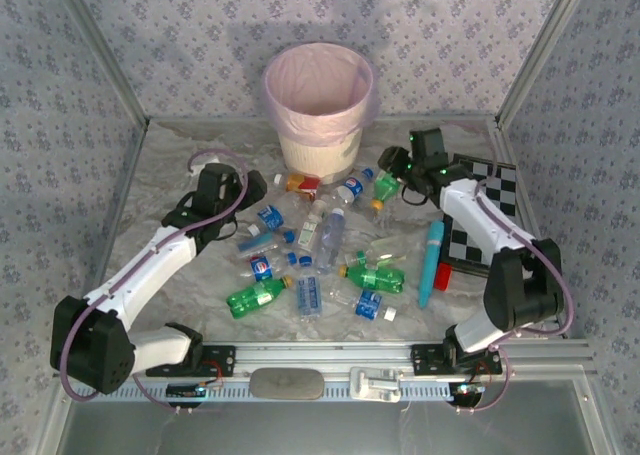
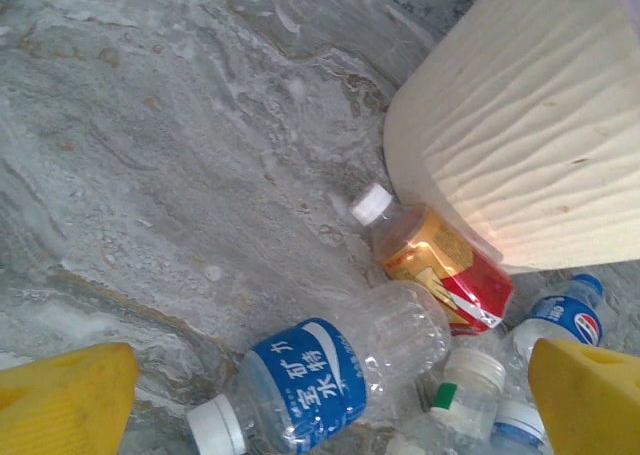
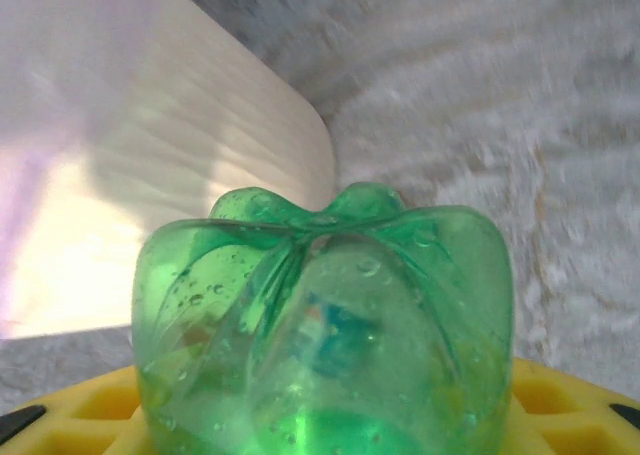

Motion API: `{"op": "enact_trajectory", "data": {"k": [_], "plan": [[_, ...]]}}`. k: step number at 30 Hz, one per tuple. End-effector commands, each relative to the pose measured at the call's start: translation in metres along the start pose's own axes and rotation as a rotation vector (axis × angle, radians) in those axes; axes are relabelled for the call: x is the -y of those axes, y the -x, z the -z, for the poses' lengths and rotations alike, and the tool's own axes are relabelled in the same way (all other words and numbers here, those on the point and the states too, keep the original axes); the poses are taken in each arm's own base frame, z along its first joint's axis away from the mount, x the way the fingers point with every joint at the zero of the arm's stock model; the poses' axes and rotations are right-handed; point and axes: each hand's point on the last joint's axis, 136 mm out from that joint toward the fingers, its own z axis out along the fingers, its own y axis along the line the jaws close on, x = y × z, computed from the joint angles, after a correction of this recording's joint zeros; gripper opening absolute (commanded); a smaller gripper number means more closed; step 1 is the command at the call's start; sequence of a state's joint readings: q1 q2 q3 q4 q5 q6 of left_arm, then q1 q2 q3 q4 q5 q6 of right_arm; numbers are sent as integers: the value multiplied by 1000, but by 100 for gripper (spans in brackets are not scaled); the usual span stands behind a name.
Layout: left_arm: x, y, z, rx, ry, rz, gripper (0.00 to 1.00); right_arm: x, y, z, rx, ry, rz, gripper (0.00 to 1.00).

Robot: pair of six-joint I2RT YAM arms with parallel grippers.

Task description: Put the plastic bottles in the bin

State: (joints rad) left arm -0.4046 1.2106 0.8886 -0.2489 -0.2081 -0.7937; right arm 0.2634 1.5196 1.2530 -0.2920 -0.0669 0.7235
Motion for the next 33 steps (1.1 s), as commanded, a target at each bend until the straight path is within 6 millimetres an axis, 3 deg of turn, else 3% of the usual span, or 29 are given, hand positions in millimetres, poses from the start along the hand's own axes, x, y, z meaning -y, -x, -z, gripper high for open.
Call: {"op": "enact_trajectory", "data": {"k": [1,6,11,16,20,27,33], "plan": [[-6,6,4,17,-15,34,100,-35,42,36,103,68,80,52],[-20,11,8,29,2,49,100,-89,92,68,219,183,107,51],[-33,11,14,38,10,64,100,-143,126,80,302,295,174,52],[-45,12,23,49,17,82,100,-188,138,63,301,363,205,52],[-55,13,31,57,31,83,100,-214,131,31,272,380,236,52],[-69,10,40,69,45,102,100,-232,112,-28,177,399,212,51],[-74,6,41,65,49,114,100,-233,92,-58,129,392,212,52]]}}
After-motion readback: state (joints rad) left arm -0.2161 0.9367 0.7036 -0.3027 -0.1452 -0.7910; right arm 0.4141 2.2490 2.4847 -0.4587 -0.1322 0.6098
